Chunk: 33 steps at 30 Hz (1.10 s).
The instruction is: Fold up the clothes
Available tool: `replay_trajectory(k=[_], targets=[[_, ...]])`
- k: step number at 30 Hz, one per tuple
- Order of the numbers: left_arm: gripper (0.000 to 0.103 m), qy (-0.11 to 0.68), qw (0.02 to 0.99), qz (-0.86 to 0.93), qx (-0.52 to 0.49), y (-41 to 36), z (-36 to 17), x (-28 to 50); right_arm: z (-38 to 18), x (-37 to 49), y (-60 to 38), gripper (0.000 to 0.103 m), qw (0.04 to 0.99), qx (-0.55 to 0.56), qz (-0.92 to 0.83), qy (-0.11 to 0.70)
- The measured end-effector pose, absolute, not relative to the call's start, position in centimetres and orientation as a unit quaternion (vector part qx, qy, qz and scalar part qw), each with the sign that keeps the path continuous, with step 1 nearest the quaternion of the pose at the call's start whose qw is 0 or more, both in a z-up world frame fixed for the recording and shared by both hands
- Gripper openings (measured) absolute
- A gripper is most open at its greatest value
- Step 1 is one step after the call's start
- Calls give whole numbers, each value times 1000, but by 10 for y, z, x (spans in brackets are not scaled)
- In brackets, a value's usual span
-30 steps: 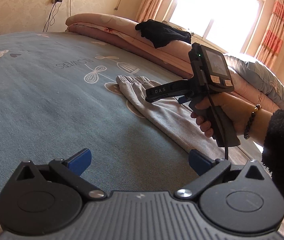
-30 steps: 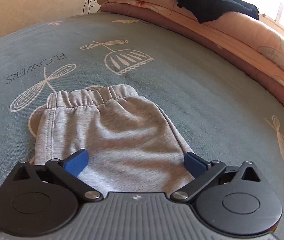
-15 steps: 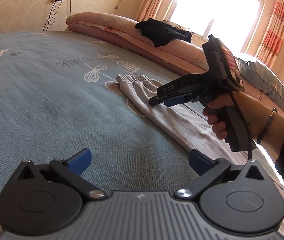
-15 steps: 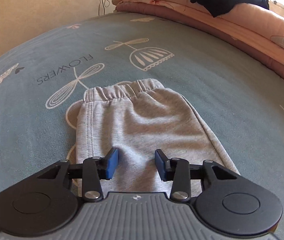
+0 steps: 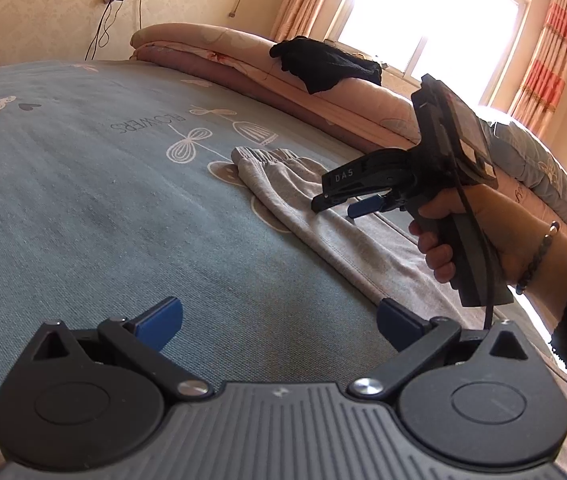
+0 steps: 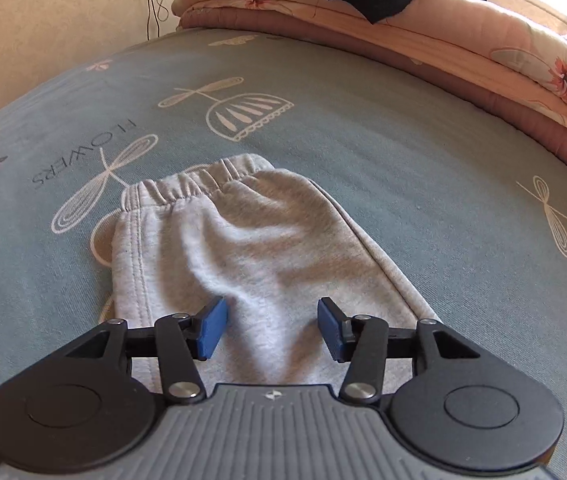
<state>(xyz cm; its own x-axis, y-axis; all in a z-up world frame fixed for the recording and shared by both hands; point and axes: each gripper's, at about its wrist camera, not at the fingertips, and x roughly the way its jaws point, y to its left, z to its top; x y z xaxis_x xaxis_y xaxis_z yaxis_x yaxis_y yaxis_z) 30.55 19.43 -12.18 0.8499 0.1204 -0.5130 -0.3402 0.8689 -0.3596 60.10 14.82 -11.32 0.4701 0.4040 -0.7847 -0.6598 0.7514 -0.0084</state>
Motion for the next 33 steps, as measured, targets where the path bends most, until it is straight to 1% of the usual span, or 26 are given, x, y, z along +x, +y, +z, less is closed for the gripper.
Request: replay_trajectory(k=[1, 2, 4, 7, 9, 11, 12, 14, 15, 17, 19, 23, 25, 28, 31, 33], targets=[[102, 245, 936, 123, -222, 194, -122, 306, -115, 601, 148, 69, 848, -153, 316, 398], [102, 245, 936, 124, -220, 193, -122, 306, -115, 602, 148, 71, 850, -145, 314, 398], [102, 246, 936, 127, -215, 192, -122, 306, -107, 601, 149, 71, 849, -127, 321, 401], [102, 247, 936, 131, -214, 193, -122, 307, -72, 582, 133, 71, 852, -106, 340, 384], [102, 245, 936, 132, -216, 193, -122, 307, -43, 560, 110, 73, 854, -124, 338, 375], [102, 242, 937, 137, -210, 192, -121, 306, -11, 530, 77, 77, 861, -151, 323, 363], [102, 240, 938, 139, -206, 191, -120, 306, 6, 513, 55, 82, 867, -158, 312, 355], [102, 232, 943, 144, -188, 186, -115, 304, 43, 473, 2, 83, 878, -158, 289, 346], [102, 221, 948, 146, -175, 182, -109, 300, 61, 453, -25, 83, 885, -155, 271, 345], [102, 193, 962, 139, -138, 171, -92, 290, 93, 414, -72, 87, 897, -149, 231, 347], [102, 175, 973, 124, -86, 155, -74, 279, 121, 371, -116, 94, 908, -136, 207, 338], [102, 170, 981, 92, 12, 116, -49, 261, 155, 287, -187, 97, 928, -113, 155, 319], [102, 179, 980, 75, 45, 93, -45, 251, 154, 250, -216, 103, 935, -97, 149, 306], [102, 218, 973, 18, 74, 58, -52, 232, 123, 206, -249, 103, 938, -84, 141, 304], [102, 278, 954, -54, 96, 22, -73, 210, 61, 179, -276, 103, 934, -44, 135, 329], [102, 309, 940, -79, 122, -1, -86, 194, 15, 163, -292, 103, 928, 14, 124, 352]])
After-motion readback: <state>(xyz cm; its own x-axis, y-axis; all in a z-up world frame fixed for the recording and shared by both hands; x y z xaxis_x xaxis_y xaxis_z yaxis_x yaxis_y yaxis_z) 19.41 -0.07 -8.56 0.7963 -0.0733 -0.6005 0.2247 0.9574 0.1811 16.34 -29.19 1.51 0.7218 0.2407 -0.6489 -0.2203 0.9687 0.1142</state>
